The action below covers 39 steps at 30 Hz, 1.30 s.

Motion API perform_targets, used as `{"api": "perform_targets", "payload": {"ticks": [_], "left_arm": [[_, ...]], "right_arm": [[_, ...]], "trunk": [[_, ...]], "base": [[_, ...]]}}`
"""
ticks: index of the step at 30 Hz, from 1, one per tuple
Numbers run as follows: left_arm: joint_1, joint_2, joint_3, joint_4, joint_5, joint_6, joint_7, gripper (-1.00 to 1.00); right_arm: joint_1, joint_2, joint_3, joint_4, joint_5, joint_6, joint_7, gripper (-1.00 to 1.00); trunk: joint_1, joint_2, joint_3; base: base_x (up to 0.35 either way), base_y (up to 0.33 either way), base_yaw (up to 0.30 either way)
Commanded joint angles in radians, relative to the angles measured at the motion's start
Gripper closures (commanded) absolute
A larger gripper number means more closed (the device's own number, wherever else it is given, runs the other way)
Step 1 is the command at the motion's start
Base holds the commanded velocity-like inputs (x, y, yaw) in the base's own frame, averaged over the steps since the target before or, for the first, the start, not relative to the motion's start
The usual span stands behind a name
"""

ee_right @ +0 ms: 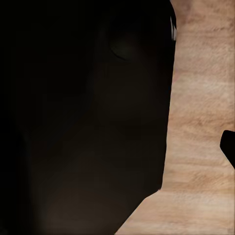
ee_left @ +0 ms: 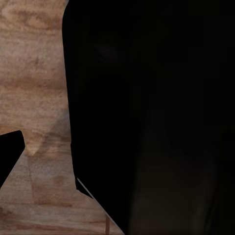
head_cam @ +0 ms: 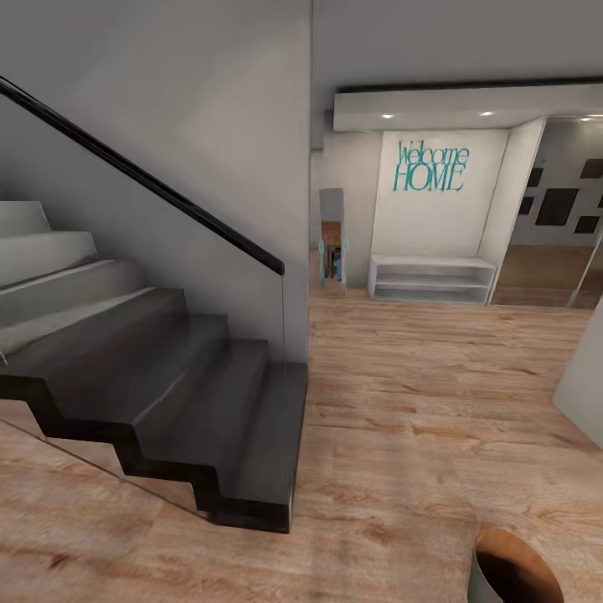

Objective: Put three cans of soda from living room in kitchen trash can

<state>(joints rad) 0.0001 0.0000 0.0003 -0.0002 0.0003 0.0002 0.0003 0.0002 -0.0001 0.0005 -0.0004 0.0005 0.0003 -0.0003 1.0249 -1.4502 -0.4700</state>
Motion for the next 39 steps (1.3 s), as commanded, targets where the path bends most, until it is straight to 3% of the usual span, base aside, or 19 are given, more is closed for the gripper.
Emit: {"api": "perform_targets", "payload": {"ticks": [1, 24, 28, 39], "left_arm": [[0.0, 0.006, 0.004, -0.001, 0.003, 0.002, 0.003, -1.0], [0.0, 0.011, 0.004, -0.001, 0.004, -0.001, 0.003, -1.0], [0.0, 0.017, 0.003, -0.002, 0.008, -0.012, 0.003, -1.0], [-0.004, 0.024, 0.002, -0.015, 0.009, -0.08, 0.004, -1.0]], "right_arm": [[0.001, -0.006, 0.005, -0.004, 0.005, 0.003, -0.003, -1.0], [0.001, -0.011, 0.013, -0.005, 0.015, 0.001, -0.003, -1.0], [0.001, -0.023, 0.033, -0.008, 0.015, -0.021, -0.003, -1.0], [0.0, -0.027, 0.034, -0.037, 0.015, -0.113, -0.002, -1.0]], "trunk": [[0.0, 0.0, 0.0], [0.0, 0.0, 0.0], [0.0, 0.0, 0.0], [0.0, 0.0, 0.0]], "base": [[0.0, 0.0, 0.0], [0.0, 0.0, 0.0], [0.0, 0.0, 0.0], [0.0, 0.0, 0.0]]}}
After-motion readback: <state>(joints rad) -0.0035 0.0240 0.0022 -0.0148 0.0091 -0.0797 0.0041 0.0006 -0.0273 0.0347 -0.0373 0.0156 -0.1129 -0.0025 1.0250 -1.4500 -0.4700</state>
